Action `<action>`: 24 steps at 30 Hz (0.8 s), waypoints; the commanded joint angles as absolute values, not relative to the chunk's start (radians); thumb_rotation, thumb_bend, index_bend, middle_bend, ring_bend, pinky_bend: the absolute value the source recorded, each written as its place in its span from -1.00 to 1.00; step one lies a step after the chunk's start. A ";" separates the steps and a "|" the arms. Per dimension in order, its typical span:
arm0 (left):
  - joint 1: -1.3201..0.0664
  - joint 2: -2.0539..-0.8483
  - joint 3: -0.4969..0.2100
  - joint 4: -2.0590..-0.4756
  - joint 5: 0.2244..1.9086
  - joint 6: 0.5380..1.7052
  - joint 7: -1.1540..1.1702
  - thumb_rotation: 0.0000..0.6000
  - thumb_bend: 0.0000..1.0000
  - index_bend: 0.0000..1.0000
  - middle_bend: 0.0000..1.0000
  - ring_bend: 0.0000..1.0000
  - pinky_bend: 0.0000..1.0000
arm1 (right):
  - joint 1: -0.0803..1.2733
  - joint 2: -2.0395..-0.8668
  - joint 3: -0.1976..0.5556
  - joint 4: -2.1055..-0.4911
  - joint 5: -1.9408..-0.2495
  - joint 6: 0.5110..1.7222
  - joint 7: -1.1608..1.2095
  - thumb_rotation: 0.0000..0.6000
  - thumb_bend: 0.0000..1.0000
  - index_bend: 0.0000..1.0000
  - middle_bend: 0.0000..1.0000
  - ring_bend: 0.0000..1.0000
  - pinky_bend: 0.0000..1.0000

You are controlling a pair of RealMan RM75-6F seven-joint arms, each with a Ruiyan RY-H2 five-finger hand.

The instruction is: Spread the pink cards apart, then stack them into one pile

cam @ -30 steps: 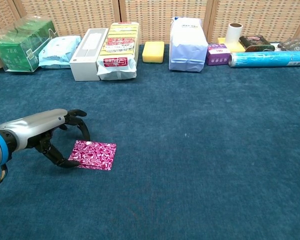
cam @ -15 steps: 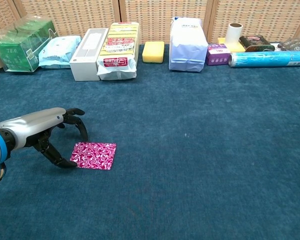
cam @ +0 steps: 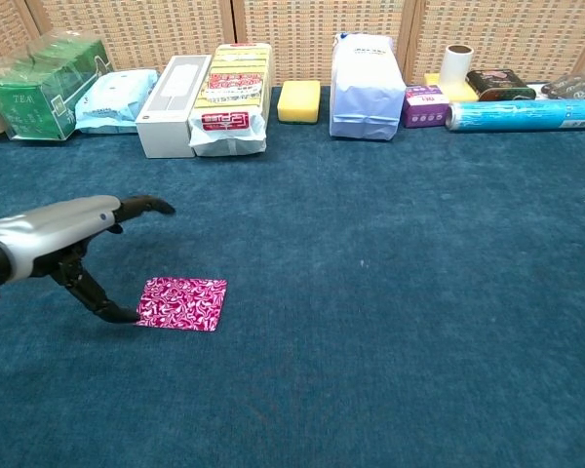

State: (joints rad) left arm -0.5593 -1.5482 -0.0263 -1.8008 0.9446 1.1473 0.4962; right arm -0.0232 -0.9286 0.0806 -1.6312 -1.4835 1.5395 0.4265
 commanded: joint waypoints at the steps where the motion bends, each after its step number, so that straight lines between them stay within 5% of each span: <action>1: -0.531 -1.481 0.007 -1.833 1.024 1.193 0.490 1.00 -0.87 -1.00 -1.00 -1.00 -0.76 | -0.023 -0.928 0.082 -1.631 -1.482 1.540 0.426 1.00 -1.00 -0.76 -0.79 -0.97 -1.00; 13: -0.297 -1.152 0.177 -1.909 1.393 1.482 0.267 1.00 -0.88 -1.00 -1.00 -1.00 -0.76 | -0.013 -0.960 0.086 -1.637 -1.487 1.545 0.342 1.00 -1.00 -0.76 -0.87 -0.98 -1.00; 19: -0.175 -1.121 0.179 -1.875 1.525 1.686 0.247 1.00 -0.88 -1.00 -1.00 -1.00 -0.78 | -0.026 -1.000 0.114 -1.641 -1.417 1.582 0.165 1.00 -1.00 -0.76 -0.92 -1.00 -1.00; 24: -0.135 -1.085 0.181 -1.818 1.563 1.709 0.155 1.00 -0.88 -1.00 -1.00 -1.00 -0.78 | -0.034 -1.014 0.122 -1.681 -1.375 1.593 0.053 1.00 -1.00 -0.77 -0.94 -1.00 -1.00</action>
